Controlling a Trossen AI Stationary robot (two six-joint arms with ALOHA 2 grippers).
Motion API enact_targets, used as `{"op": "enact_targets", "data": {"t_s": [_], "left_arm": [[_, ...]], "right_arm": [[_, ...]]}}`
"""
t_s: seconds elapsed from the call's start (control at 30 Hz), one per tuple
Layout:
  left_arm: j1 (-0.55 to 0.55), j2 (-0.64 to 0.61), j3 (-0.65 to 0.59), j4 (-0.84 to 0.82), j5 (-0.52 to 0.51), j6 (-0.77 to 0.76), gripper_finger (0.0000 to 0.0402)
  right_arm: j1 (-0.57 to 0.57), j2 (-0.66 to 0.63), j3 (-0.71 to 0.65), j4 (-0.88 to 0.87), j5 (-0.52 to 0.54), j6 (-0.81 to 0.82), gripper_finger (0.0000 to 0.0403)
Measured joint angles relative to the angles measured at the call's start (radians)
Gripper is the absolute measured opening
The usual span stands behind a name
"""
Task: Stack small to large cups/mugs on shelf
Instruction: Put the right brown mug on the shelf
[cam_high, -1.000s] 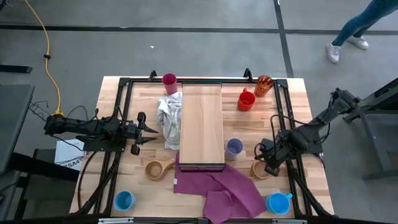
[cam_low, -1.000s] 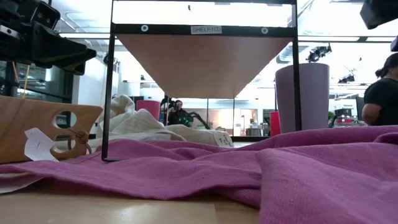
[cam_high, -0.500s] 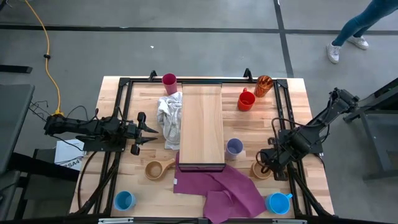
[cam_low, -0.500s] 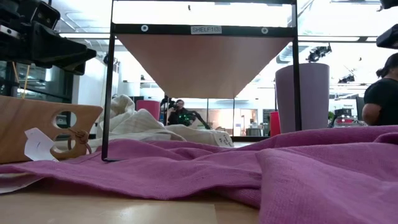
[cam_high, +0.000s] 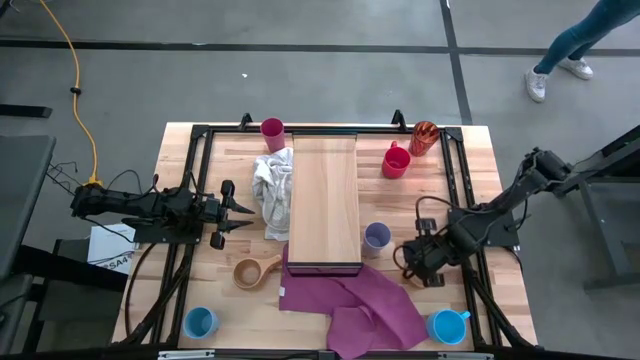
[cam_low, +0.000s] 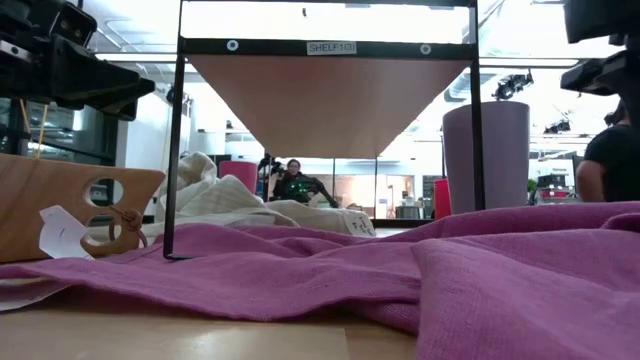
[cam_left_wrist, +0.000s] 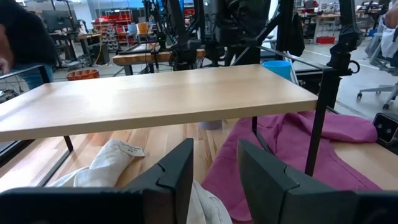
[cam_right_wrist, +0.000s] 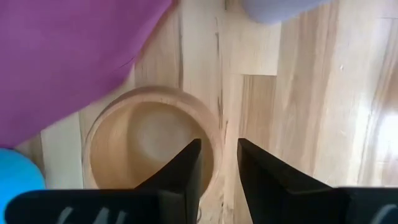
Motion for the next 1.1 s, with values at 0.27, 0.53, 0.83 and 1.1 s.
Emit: {"op": "enact_targets", "data": {"t_s": [0.27, 0.53, 0.83, 1.1], "left_arm": [[0.0, 0.0, 0.0, 0.0, 0.0, 0.0, 0.0111], [0.0, 0.0, 0.0, 0.0, 0.0, 0.0, 0.0111], [0.0, 0.0, 0.0, 0.0, 0.0, 0.0, 0.0111], [0.0, 0.0, 0.0, 0.0, 0.0, 0.0, 0.0111]], "right_arm": [[-0.016, -0.001, 0.0, 0.011, -0.029, -0.021, 0.0094], [-0.016, -0.001, -0.022, 0.03, -0.046, -0.02, 0.0094], [-0.016, -0.001, -0.058, 0.045, -0.057, -0.006, 0.0094], [-0.016, -0.001, -0.108, 0.105, -0.078, 0.017, 0.0094]]}}
